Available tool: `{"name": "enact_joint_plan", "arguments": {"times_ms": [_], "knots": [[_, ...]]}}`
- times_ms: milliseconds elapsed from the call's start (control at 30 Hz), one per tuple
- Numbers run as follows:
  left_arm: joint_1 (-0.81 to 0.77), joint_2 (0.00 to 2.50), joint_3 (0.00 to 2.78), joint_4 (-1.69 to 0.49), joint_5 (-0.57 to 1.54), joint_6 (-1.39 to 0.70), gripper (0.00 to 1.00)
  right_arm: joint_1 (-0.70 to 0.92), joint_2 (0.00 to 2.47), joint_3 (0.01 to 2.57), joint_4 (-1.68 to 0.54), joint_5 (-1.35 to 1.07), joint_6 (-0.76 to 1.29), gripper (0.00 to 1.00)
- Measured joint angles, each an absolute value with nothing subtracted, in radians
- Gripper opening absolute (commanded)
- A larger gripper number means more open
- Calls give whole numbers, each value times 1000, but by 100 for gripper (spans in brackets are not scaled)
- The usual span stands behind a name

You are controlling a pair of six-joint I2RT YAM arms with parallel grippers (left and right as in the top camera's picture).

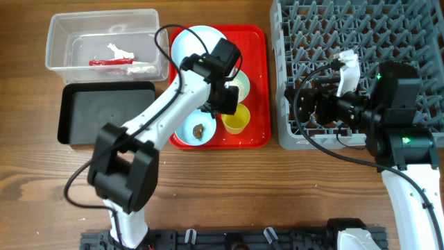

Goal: Sort waste into correct bins and load items into the dishwasher rack
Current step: 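Grasp the yellow cup with the left gripper and lift it, then pass the yellow cup from the left gripper to the right gripper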

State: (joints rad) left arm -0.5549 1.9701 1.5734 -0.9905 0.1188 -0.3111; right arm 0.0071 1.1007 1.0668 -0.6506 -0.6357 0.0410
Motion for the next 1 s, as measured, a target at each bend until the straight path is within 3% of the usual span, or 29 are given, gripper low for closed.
{"name": "enact_joint_plan", "arguments": {"times_ms": [167, 200, 500, 667, 867, 1000], "knots": [[-556, 2035, 1573, -976, 123, -307, 6, 7, 1101, 1067, -650, -636, 42, 100], [-556, 2038, 1572, -971, 123, -308, 4, 7, 1101, 1067, -650, -636, 42, 100], [-550, 2035, 1575, -970, 149, -312, 4, 7, 1101, 1067, -649, -636, 49, 100], [-485, 1966, 1588, -999, 265, -307, 4, 7, 1101, 1067, -630, -636, 91, 100], [-310, 1831, 1611, -999, 584, -249, 4, 7, 1157, 1067, -556, -722, 93, 100], [-210, 1812, 1619, -1003, 866, -204, 4, 7, 1265, 1066, -432, -924, 45, 100]]}}
